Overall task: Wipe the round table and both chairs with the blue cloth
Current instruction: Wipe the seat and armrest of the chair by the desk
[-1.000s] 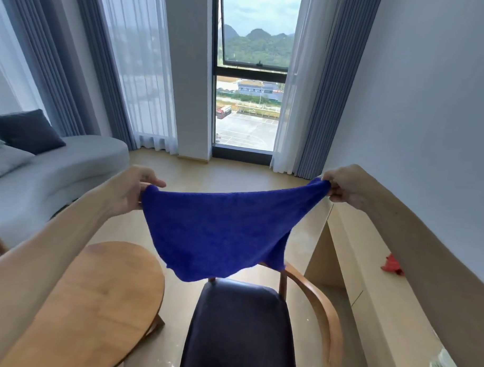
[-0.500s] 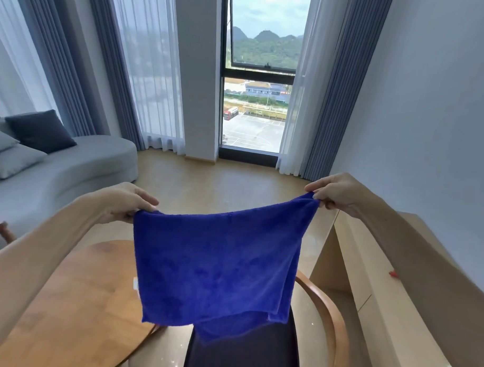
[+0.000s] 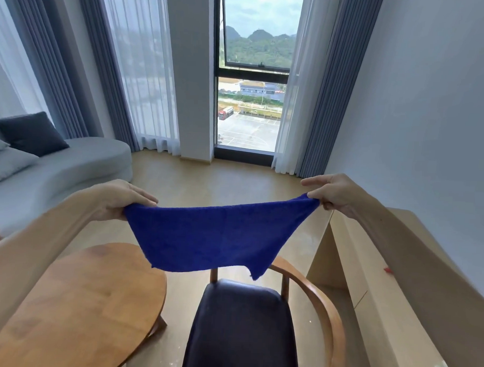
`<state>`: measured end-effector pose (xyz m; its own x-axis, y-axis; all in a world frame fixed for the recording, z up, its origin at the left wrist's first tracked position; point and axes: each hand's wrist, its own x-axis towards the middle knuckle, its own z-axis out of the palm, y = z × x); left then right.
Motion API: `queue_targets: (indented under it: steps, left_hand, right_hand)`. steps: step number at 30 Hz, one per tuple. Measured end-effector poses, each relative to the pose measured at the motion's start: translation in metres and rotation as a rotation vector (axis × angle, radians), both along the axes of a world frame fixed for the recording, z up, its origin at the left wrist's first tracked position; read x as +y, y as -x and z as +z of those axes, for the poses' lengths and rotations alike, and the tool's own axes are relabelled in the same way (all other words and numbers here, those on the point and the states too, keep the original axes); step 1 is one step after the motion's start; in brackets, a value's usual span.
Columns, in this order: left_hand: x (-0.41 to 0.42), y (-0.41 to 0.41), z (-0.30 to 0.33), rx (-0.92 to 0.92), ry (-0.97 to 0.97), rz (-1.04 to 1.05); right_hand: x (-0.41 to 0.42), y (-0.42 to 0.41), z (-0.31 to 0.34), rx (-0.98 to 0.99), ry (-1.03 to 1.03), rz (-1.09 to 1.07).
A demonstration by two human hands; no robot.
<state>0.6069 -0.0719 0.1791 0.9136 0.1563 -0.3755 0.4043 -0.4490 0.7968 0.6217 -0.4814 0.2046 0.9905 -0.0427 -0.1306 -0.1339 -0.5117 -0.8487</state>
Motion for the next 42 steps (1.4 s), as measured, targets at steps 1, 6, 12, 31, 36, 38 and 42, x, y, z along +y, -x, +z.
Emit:
queue_targets:
  steps: [1, 6, 12, 31, 36, 38, 42]
  left_hand:
    - [0.0, 0.0, 0.0, 0.006, -0.021, -0.015]
    - [0.003, -0.004, 0.0, -0.127, -0.01, 0.08]
    - [0.003, -0.009, 0.007, -0.253, -0.008, 0.143]
    - [0.014, -0.005, 0.022, -0.346, -0.06, 0.108]
    - [0.008, 0.001, 0.025, -0.364, 0.023, 0.101]
    - [0.009, 0.003, 0.025, -0.361, 0.027, 0.078]
    - [0.015, 0.005, 0.022, -0.382, 0.002, -0.03]
  right_hand:
    - [0.001, -0.001, 0.001, 0.005, 0.013, 0.004]
    - [0.0, -0.005, 0.004, -0.04, 0.033, -0.044]
    - [0.004, -0.006, 0.0, -0.02, 0.019, -0.078]
    - [-0.003, -0.009, -0.001, -0.076, 0.03, 0.032]
    - [-0.001, -0.011, -0.003, -0.091, -0.008, 0.017]
    - [-0.002, -0.01, -0.003, -0.071, -0.009, 0.06]
    - [-0.002, -0.006, -0.005, -0.09, 0.139, 0.22]
